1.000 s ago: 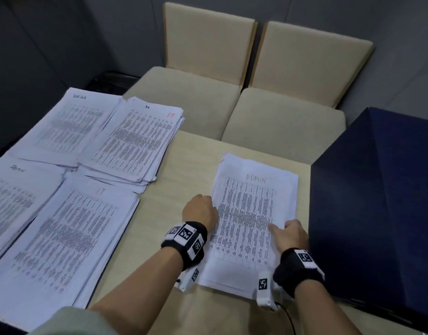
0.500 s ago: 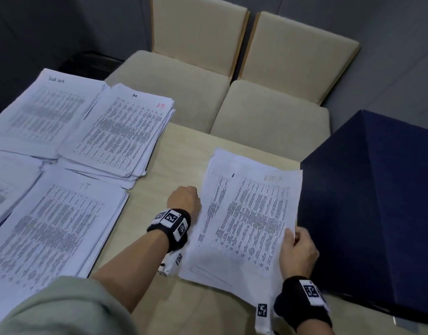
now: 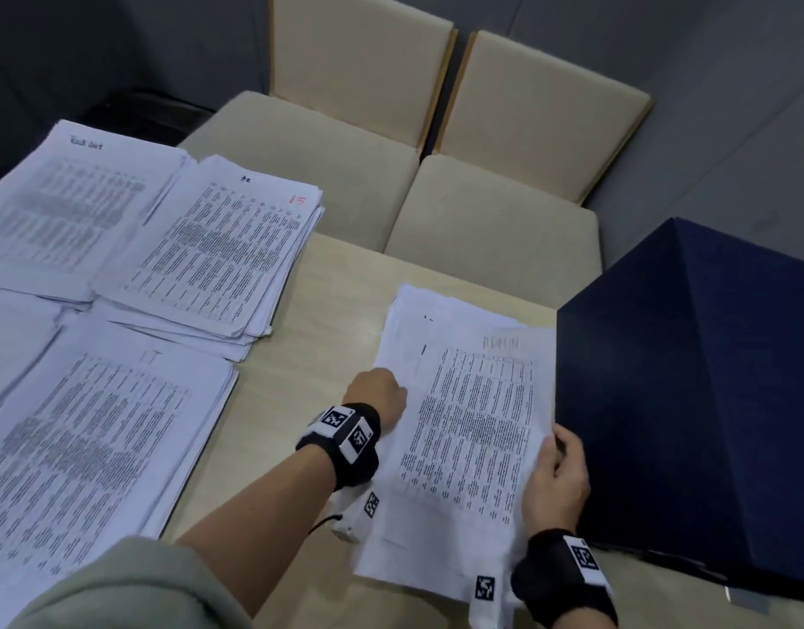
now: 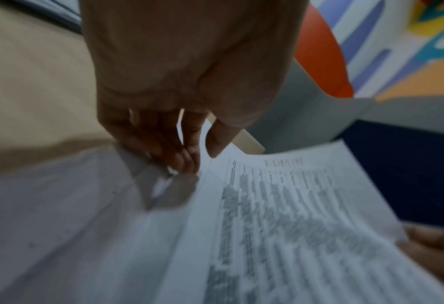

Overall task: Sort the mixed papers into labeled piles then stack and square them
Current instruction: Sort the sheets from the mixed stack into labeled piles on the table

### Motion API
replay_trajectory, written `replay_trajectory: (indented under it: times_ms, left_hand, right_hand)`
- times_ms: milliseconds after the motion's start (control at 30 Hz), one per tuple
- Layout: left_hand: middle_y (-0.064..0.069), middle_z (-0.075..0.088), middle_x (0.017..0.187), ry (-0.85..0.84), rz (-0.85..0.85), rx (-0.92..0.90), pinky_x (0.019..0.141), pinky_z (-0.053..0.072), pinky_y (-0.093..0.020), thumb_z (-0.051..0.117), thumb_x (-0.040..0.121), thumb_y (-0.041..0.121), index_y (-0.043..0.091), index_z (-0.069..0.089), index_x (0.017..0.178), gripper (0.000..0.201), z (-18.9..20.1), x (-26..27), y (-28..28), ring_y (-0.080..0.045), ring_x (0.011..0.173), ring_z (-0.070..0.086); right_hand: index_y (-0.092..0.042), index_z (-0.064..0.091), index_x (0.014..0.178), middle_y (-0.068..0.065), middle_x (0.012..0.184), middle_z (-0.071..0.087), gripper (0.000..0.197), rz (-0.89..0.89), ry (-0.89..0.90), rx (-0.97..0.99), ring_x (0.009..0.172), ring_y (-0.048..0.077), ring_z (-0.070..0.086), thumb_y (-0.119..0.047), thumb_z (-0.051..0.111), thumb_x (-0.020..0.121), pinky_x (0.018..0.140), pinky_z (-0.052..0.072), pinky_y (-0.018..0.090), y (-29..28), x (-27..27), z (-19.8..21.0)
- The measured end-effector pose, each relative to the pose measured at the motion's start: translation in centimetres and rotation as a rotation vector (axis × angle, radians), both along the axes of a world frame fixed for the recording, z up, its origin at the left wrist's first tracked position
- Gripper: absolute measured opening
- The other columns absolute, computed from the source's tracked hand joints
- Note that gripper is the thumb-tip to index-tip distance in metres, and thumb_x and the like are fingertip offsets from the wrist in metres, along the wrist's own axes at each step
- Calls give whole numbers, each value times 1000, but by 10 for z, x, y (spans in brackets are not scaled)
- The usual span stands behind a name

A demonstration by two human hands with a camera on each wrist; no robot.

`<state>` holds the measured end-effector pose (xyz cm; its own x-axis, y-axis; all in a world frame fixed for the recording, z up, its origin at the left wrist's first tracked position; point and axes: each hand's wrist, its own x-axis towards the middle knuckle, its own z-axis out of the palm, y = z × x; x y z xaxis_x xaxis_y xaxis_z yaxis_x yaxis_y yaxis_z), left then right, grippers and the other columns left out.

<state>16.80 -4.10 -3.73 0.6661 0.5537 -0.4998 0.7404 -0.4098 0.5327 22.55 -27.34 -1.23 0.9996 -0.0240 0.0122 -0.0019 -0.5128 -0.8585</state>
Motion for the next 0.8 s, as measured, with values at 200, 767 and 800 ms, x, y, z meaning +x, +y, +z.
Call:
replay_trajectory:
  times_ms: [200, 767, 800]
  left_hand:
    - [-13, 49, 126, 50, 25, 68, 89, 45, -31, 58, 91, 26, 5, 48, 124, 40, 5, 1, 5, -28, 112, 53]
    - [1, 59, 65, -214, 80, -72, 55, 41, -25, 69, 88, 27, 17, 54, 71, 25, 9, -11, 20, -17, 57, 52]
    - [0, 61, 69, -244, 92, -93, 55, 40, -24, 68, 88, 25, 15, 57, 74, 21, 8, -13, 22, -16, 58, 53]
  right_hand:
    - [-17, 52, 80, 0, 97, 69, 28, -104, 56, 199, 93, 21, 60, 7, 43, 91, 78, 49, 23, -6, 12, -7]
    - [-16, 64, 93, 12, 100, 72, 20, 66, 230, 259, 86, 20, 69, 3, 67, 87, 79, 55, 32, -4, 15, -18]
    - [-16, 66, 97, 7, 101, 73, 24, 39, 252, 306, 89, 16, 69, 5, 66, 86, 81, 53, 30, -3, 15, -18]
